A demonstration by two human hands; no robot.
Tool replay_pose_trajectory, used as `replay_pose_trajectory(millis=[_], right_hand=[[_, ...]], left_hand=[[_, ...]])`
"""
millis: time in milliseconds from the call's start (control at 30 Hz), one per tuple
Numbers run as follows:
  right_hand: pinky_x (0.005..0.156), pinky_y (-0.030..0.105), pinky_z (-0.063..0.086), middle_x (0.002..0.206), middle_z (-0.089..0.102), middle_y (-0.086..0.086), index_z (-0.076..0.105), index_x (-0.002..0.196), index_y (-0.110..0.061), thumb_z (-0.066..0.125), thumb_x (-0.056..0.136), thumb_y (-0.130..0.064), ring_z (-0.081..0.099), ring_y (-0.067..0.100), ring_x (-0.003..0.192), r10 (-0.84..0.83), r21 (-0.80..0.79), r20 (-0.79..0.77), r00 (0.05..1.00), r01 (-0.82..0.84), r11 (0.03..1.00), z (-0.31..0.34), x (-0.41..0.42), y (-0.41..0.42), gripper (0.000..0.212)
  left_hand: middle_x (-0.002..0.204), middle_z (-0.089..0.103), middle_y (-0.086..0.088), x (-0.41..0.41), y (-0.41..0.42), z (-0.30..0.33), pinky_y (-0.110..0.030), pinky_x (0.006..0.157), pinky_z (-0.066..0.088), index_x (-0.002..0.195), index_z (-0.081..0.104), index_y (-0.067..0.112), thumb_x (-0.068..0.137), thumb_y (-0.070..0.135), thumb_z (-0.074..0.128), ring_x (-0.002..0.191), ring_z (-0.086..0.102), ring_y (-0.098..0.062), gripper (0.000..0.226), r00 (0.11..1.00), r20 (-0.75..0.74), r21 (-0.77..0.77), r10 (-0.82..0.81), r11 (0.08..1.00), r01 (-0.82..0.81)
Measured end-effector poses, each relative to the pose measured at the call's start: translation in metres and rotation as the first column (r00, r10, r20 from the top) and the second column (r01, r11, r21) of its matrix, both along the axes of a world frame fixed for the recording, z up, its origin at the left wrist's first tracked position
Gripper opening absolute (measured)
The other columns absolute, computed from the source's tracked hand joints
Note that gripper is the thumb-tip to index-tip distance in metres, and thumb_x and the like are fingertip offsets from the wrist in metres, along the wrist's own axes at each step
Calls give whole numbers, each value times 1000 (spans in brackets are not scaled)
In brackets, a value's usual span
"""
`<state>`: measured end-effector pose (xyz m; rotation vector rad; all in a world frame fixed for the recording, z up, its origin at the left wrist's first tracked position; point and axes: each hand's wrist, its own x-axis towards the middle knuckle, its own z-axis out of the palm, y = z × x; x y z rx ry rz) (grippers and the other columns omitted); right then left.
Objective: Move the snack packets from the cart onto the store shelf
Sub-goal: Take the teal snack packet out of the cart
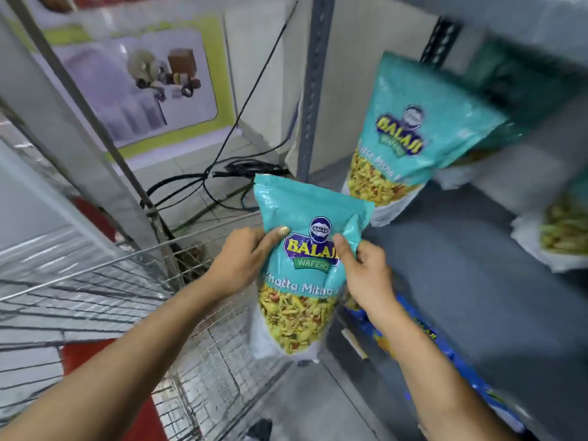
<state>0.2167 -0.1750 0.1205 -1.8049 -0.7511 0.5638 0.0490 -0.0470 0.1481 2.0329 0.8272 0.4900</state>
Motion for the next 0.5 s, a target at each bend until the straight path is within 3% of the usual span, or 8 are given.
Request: replay_pose_trajectory(millis=[67,133,200,233,267,333,400,500], right_hand=[[49,28,22,54,36,-2,41,59,-10,61,89,-50,25,5,53,-69,19,41,997,69,997,29,6,-18,54],[47,27,20,52,31,-4,34,57,-15,60,86,-55,24,6,52,-117,58,80,990,112,992,53,14,-38,56],[51,29,27,52,47,14,45,60,-5,59,85,-57,35,5,57,-140,106,60,988,133,985,71,23,-61,60],[54,29,32,62,59,27,54,68,6,60,87,-54,42,8,62,-145,132,34,989,139,981,78,28,-73,63],[57,31,36,74,64,33,58,78,12,61,88,-53,46,12,66,-154,150,24,988,149,977,83,33,-84,66],[54,41,40,77,67,33,59,84,13,60,82,-64,48,14,66,-205,154,48,978,196,968,90,45,-104,78],[56,52,48,79,67,33,59,83,12,55,75,-74,51,16,65,-282,126,85,956,271,954,95,56,-120,87],[61,55,53,77,72,26,65,82,6,55,73,-72,58,17,64,-414,165,97,905,395,904,98,75,-138,79]], left_hand=[[77,68,-30,13,-15,25,-43,57,46,76,61,-7,85,59,37,61,59,-37,70,999,35,2,-21,1000,21],[71,69,-22,26,-31,45,-33,53,41,73,62,-1,88,56,39,55,54,-20,63,996,77,-4,-52,999,52],[59,66,-4,42,-45,59,-25,50,38,66,61,6,90,52,41,51,50,-8,56,990,115,-15,-85,996,87],[54,63,1,51,-52,64,-23,48,36,61,59,7,92,50,42,48,48,-4,55,987,126,-12,-102,995,104],[52,64,-1,60,-57,67,-23,47,35,59,58,7,93,48,43,47,47,-4,55,984,131,-9,-122,992,124],[59,68,-10,80,-67,70,-27,49,37,64,60,3,91,51,42,50,51,-8,58,971,144,-3,-189,982,191],[62,70,-3,101,-73,71,-24,49,40,66,61,7,87,57,41,49,55,-4,58,951,162,4,-262,964,265],[68,73,2,140,-78,74,-27,55,47,71,64,9,91,59,37,59,64,-8,60,913,143,113,-382,923,369]])
